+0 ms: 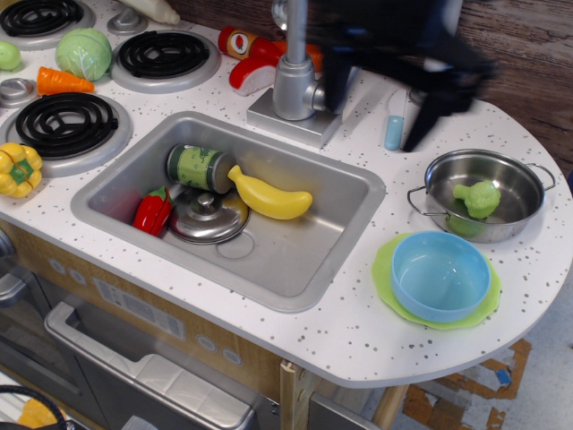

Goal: Take broccoli out of pan

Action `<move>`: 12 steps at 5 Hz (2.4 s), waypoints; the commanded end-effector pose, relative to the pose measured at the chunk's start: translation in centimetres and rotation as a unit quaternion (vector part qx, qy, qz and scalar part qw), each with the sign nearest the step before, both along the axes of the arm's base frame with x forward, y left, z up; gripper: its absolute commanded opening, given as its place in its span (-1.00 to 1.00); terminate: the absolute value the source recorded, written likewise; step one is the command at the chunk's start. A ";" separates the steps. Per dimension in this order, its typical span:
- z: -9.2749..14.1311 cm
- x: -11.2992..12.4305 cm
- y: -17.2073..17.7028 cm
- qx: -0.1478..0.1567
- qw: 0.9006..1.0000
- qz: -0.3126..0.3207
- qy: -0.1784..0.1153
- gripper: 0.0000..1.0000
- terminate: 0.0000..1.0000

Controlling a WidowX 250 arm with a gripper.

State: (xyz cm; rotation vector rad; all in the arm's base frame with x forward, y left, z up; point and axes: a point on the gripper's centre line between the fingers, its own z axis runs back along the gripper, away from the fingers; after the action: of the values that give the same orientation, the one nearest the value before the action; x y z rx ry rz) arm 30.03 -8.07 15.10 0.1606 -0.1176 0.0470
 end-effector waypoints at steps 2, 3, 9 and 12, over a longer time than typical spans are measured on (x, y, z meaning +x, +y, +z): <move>-2.6 6.7 -3.4 -0.035 0.996 0.023 -0.073 1.00 -1.00; -4.1 9.0 -3.5 -0.030 0.995 0.032 -0.089 1.00 -1.00; -8.3 11.9 -4.1 -0.062 0.986 0.085 -0.130 1.00 -1.00; -9.5 12.1 -3.5 -0.078 0.988 0.053 -0.125 1.00 -1.00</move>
State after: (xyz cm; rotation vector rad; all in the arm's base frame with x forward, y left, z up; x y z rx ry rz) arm 41.69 -11.38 3.43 0.0255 -0.3141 0.1863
